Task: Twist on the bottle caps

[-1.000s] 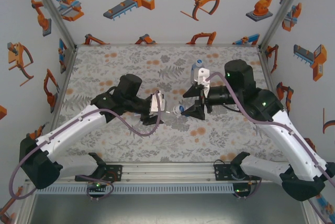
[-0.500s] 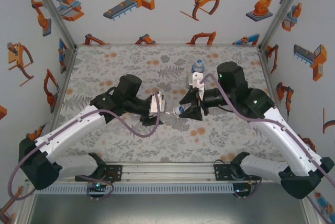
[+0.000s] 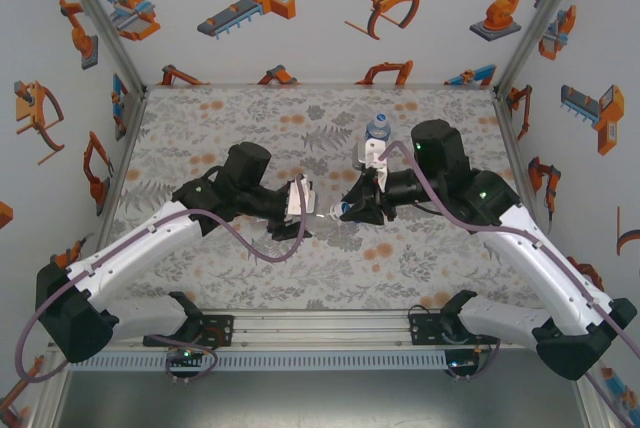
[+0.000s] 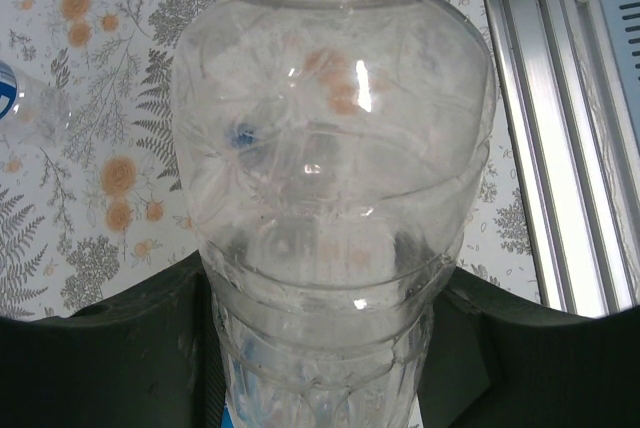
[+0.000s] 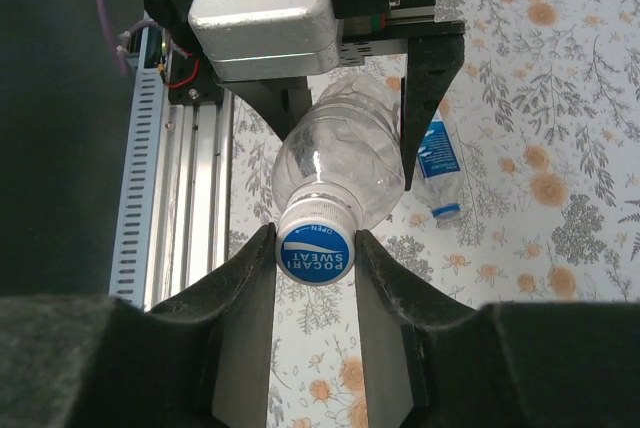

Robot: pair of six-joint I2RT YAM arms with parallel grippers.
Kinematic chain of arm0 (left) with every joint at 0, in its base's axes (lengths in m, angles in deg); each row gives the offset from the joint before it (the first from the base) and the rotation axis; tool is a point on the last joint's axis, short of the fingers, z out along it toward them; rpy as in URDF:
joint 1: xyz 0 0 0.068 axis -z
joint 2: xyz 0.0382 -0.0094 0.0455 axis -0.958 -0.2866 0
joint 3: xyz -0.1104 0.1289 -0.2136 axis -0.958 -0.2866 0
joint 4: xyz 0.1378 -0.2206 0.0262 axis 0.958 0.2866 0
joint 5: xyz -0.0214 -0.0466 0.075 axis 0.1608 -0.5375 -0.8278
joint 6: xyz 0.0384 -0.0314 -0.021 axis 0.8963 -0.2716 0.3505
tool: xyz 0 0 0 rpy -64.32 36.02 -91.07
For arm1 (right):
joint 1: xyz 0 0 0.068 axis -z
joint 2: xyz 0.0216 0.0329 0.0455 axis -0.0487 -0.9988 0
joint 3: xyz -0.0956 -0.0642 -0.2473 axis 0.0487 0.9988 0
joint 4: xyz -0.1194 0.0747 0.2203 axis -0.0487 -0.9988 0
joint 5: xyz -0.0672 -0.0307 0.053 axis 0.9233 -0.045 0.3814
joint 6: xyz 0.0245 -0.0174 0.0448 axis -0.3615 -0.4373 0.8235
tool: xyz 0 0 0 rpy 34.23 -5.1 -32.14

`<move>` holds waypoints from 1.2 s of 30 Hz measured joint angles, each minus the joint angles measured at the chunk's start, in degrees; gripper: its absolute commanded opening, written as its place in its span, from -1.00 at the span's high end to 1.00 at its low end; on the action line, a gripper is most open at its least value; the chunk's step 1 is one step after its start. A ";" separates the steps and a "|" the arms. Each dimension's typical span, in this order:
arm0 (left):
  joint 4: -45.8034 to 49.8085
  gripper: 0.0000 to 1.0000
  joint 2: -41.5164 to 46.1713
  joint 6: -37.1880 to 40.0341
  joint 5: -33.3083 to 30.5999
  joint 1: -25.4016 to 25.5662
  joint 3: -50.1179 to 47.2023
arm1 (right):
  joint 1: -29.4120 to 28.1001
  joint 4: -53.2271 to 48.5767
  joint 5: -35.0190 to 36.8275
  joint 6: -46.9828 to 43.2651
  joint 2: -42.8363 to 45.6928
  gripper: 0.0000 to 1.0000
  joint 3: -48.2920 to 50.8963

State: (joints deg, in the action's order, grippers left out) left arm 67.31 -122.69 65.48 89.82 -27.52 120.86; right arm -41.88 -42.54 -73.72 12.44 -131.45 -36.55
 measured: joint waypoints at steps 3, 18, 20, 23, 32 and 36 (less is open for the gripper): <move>0.00 1.00 -0.02 -0.59 -0.39 0.00 -0.02 | 0.00 0.85 0.50 0.70 0.26 0.56 0.66; -0.46 1.00 -0.63 -2.91 -1.38 0.00 -0.02 | -0.70 4.98 6.21 4.42 3.37 1.00 4.24; -0.72 1.00 -0.74 -3.02 -1.33 0.00 0.00 | -0.81 5.09 6.80 4.50 3.61 1.00 4.33; -1.01 1.00 -0.98 -3.13 -1.31 0.00 0.00 | -0.85 5.92 7.17 4.50 4.20 1.00 4.98; -0.52 1.00 -2.25 -3.13 -0.98 0.00 0.68 | -0.83 6.16 7.21 3.15 4.48 1.00 5.60; -0.04 1.00 -2.89 -3.32 -1.01 0.00 1.09 | -1.01 5.27 8.37 1.33 4.50 1.00 5.51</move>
State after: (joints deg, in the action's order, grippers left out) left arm 67.26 -125.57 62.16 88.82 -27.52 121.96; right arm -42.89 -37.27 -65.35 13.77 -126.94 -31.04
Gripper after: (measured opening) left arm 0.565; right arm 0.344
